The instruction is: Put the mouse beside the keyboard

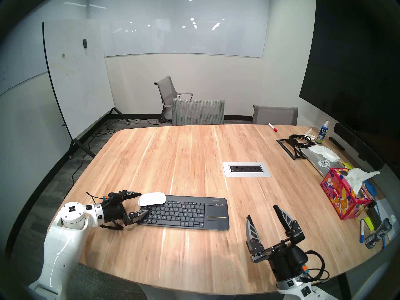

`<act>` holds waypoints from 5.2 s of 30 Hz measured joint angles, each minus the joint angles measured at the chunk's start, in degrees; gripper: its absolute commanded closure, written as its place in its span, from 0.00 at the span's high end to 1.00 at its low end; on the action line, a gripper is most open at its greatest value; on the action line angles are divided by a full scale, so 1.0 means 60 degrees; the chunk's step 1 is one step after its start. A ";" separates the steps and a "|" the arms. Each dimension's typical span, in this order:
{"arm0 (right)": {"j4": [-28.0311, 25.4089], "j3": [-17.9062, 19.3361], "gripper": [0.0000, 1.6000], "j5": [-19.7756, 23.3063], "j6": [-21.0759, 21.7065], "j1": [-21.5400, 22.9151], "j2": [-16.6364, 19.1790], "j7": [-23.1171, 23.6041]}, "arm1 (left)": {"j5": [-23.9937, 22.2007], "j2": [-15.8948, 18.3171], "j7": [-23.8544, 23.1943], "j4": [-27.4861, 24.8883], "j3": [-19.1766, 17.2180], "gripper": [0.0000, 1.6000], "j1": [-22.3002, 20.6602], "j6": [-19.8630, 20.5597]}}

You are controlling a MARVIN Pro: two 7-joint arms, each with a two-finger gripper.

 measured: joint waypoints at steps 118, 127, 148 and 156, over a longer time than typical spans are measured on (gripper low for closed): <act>0.0002 -0.0002 1.00 0.0002 0.0000 0.0003 0.0008 -0.0001 | -0.0446 0.0378 -0.2860 0.4049 0.0736 0.08 -0.2777 -0.2304; 0.0002 -0.0002 1.00 0.0002 0.0000 0.0003 0.0008 -0.0001 | -0.0541 0.0433 -0.2940 0.3793 0.0531 1.00 -0.2596 -0.2511; 0.0004 -0.0004 1.00 0.0004 0.0000 0.0005 0.0010 -0.0001 | -0.1513 0.0912 -0.3051 0.2065 -0.1444 1.00 -0.1085 -0.2047; 0.0004 -0.0004 1.00 0.0004 0.0000 0.0006 0.0011 -0.0001 | -0.1586 0.0685 -0.3091 0.0998 -0.1447 1.00 -0.0802 -0.1660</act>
